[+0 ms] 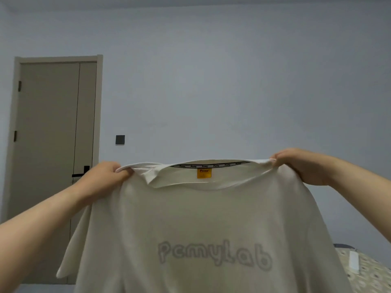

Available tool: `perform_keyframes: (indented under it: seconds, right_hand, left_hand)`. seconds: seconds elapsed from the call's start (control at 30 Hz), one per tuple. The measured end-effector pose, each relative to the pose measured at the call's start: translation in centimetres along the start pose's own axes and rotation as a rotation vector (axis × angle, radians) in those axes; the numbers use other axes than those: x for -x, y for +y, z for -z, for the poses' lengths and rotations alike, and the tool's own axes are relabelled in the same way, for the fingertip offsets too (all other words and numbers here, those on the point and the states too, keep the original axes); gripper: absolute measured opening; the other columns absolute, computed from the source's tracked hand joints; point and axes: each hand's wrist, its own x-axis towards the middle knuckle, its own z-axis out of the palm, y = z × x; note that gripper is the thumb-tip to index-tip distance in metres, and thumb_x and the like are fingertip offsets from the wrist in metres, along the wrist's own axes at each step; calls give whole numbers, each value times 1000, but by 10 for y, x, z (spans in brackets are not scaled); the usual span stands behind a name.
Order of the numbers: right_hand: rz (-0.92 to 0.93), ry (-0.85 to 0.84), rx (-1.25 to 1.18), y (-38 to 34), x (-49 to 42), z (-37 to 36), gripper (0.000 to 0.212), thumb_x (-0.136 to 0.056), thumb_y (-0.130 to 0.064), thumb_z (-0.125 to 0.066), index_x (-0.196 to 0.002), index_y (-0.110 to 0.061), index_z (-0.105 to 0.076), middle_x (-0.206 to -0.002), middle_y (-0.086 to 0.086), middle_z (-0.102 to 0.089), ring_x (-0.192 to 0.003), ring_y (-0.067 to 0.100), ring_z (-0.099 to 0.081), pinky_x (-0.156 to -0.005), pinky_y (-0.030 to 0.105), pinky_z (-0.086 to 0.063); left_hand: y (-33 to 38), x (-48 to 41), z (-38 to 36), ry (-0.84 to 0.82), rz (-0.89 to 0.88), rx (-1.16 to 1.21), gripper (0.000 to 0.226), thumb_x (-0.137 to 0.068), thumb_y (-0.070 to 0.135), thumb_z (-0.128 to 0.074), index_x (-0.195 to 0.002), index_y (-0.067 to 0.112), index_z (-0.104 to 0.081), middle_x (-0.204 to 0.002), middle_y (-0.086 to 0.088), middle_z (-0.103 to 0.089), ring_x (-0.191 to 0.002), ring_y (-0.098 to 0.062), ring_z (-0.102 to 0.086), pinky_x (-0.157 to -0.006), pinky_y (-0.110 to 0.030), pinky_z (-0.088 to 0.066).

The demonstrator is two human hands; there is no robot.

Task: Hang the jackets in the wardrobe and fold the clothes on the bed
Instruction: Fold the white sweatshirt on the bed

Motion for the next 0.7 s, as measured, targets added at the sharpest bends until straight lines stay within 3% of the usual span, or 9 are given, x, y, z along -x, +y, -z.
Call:
perform_keyframes:
  seconds: [0.1, 0.23, 0.3, 0.4, 0.53, 0.7]
  right_hand:
    - [24, 125, 28, 8, 1, -3, 20, -96, -12, -58, -99, 5, -68, -91, 22, -69, -73, 24, -66, -67, 33, -51]
    - [145, 321, 120, 8, 0, -8, 40, -87, -45, -71, -69, -10, -64, -64, 5, -58, -57, 16, -51, -57, 28, -38]
    - [208, 465, 128, 2, -2, -11, 44, -82, -49, -74, -58, -16, -56, -54, -1, -48, -49, 13, -43, -51, 24, -32]
    - [326, 601, 20, -11, -7, -20, 48, -78, -44, -79, -57, -17, -46, -56, -2, -36, -53, 15, -33, -51, 27, -25]
    - [419, 738, -95, -31, -6, -21, 48, -78, -42, -80, -51, -19, -47, -49, -10, -37, -46, 8, -33, -51, 26, -29]
    - [576, 804, -184, -70, 11, -8, 63, -76, -47, -79, -62, 2, -41, -62, 2, -33, -57, 15, -31, -57, 33, -27]
  left_hand:
    - [1, -6, 3, 13, 18, 160, 27, -95, 23, -54, -72, 8, -54, -70, -7, -53, -66, -21, -46, -63, -32, -32]
    - [2, -14, 4, 88, 39, 245, 28, -97, 17, -55, -85, -7, -59, -75, -12, -52, -69, -20, -45, -68, -34, -32]
    - [9, -17, 1, 170, 36, 285, 36, -98, 22, -58, -84, -11, -59, -71, -12, -52, -67, -20, -44, -65, -33, -31]
    - [28, -20, 3, 264, 16, 470, 36, -91, 28, -69, -74, -4, -65, -64, -6, -60, -59, -20, -50, -57, -29, -37]
    - [55, -26, 19, 384, -12, 762, 30, -84, 27, -78, -77, -1, -69, -69, -8, -64, -60, -21, -56, -59, -29, -48]
    - [94, -35, 52, 581, -107, 901, 23, -80, 33, -81, -70, 15, -69, -66, 1, -64, -49, -5, -55, -46, -18, -48]
